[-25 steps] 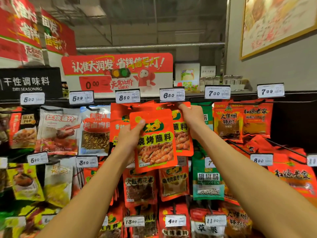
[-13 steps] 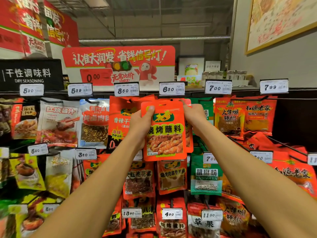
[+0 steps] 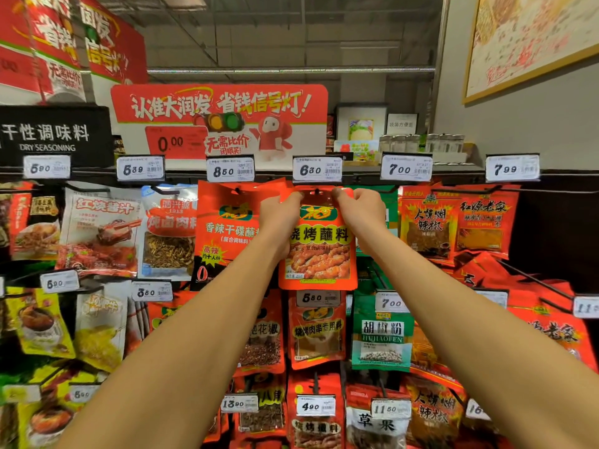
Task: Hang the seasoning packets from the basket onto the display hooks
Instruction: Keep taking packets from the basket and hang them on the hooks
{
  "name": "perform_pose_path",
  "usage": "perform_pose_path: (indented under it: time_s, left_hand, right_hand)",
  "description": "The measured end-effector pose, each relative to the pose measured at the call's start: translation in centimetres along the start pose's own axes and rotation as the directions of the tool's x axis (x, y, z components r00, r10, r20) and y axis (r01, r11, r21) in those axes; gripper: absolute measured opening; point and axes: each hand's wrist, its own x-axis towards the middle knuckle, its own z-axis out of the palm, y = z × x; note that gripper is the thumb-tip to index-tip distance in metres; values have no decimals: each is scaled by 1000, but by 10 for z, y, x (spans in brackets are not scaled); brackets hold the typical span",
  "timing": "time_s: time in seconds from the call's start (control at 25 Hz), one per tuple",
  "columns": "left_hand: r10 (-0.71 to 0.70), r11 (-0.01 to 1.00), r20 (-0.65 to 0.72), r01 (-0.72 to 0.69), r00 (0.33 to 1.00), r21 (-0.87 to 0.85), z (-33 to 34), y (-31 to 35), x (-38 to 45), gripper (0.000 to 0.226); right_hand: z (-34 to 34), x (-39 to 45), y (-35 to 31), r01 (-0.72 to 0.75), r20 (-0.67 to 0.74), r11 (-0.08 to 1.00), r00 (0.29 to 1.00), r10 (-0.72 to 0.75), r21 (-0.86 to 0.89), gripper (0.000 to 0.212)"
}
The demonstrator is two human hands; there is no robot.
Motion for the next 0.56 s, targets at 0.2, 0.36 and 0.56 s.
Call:
perform_pose_path:
  time_s: [0.2,0.36,0.56]
  left_hand:
    - [92,980,-45,-82,995,184,-6,-11,-8,27]
    - [371,792,29,-332,928,513,-29,-49,-33,36]
    - [320,744,161,-353,934,567,-9,-65,-21,56]
  right_hand:
    - [4,-2,5,-15,30,1000,999,15,-22,45]
    - [2,-30,39,39,103,999,994,-39,-3,33]
    - [24,-24,48,25,70,987,997,-14,-157,35]
